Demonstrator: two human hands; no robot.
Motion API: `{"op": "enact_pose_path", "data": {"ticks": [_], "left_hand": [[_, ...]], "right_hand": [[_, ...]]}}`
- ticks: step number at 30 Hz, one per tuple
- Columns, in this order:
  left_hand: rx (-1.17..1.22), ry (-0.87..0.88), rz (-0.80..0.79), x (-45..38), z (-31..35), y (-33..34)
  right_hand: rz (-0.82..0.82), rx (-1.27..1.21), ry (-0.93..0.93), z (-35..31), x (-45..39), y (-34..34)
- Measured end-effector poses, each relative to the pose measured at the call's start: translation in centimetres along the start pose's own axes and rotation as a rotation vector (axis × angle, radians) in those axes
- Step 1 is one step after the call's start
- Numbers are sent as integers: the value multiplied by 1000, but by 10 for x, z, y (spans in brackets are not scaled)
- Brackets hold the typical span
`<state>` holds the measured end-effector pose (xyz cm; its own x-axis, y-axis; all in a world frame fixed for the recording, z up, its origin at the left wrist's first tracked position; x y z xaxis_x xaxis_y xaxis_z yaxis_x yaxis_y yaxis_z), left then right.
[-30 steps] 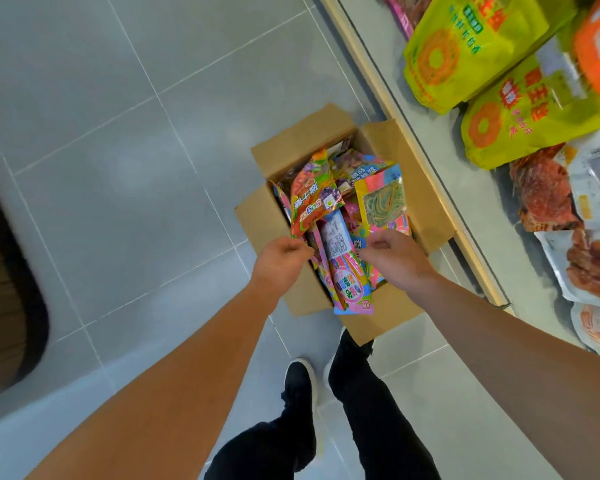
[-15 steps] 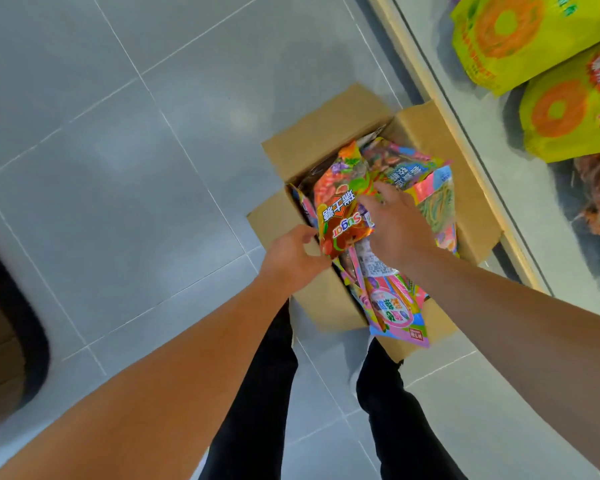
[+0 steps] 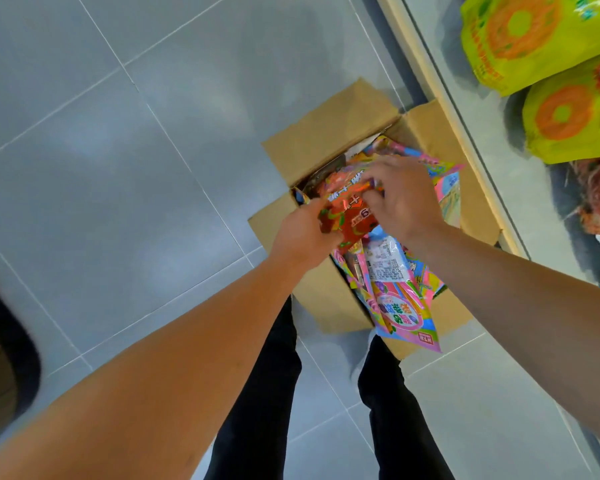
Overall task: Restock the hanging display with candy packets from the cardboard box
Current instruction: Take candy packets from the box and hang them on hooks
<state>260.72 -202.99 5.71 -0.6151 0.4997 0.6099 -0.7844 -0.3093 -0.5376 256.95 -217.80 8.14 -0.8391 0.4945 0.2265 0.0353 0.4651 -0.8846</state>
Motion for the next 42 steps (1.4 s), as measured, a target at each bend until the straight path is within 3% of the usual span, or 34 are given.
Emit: {"op": "enact_pose_path", "data": {"ticks": [4, 8, 12, 19, 25, 32, 39, 42], "left_hand": [[67, -9, 222, 1, 33, -71], [105, 52, 311, 19, 78, -139], [189, 106, 335, 49, 133, -198], [371, 219, 210, 136, 243, -253], [402, 319, 73, 212, 302, -248], [289, 468, -74, 318, 373, -209], [346, 445, -136, 398, 399, -159], [323, 426, -155, 440, 410, -135]], "right_hand": [[174, -33, 96, -27, -12, -67], [178, -113, 160, -53, -2, -130], [234, -266, 260, -76, 25, -217], [335, -566, 477, -102, 100, -349], [410, -822, 547, -109, 181, -411], [658, -957, 666, -79, 310, -453], [1002, -730, 755, -70, 442, -483], [937, -615, 706, -84, 485, -481]]}}
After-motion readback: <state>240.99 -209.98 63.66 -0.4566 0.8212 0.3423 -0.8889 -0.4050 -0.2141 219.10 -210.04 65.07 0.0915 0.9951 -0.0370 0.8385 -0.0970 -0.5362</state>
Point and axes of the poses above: each hand's wrist, its own x-axis away from the middle knuckle, its own y-axis out of the palm, z = x × y, the point moved 10 cm from there along -x, towards the middle knuckle, and after that the axes turned 7 degrees about z, right-handed, at the moved point
